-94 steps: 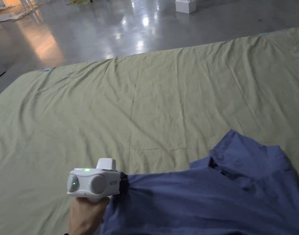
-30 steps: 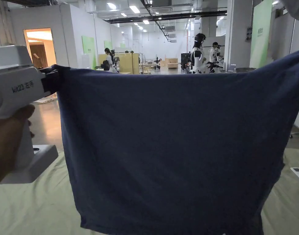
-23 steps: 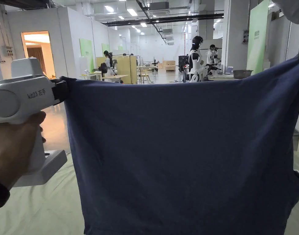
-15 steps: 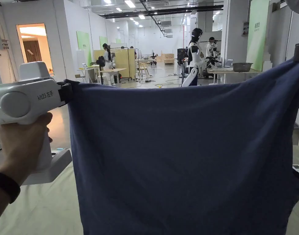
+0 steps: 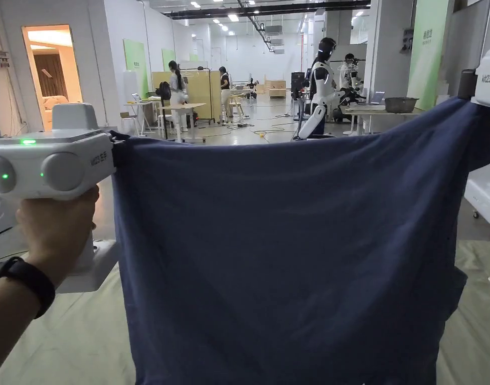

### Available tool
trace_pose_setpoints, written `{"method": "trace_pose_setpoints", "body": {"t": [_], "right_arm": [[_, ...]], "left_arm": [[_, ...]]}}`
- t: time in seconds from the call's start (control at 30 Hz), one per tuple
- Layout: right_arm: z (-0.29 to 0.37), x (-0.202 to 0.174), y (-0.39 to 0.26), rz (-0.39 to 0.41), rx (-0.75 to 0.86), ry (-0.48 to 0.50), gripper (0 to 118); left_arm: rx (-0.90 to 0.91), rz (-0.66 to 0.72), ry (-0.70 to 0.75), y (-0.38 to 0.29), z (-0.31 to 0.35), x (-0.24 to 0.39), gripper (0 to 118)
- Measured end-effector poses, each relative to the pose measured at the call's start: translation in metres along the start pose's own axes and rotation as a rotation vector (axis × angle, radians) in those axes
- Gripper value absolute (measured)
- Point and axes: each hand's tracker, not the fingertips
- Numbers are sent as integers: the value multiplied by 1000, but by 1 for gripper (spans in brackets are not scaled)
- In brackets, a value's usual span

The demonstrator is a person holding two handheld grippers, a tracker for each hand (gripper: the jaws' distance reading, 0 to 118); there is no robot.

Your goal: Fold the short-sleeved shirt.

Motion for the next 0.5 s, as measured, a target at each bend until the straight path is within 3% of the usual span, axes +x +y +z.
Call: {"method": "trace_pose_setpoints", "body": {"t": [0.13, 0.23, 0.37, 0.5], "right_arm": [[-18, -19, 4, 40, 18, -16, 3], [-35, -25, 8, 58, 15, -25, 3], [-51, -29, 11, 9, -20, -32, 3], [-57, -31, 5, 54, -27, -59, 3]], "left_arm": [[-4, 51, 24, 4, -23, 3, 6], [-57, -11, 79, 9, -46, 9, 6], [-47, 25, 56, 13, -61, 15, 6], [-47, -5, 41, 6, -72, 24, 6]]}}
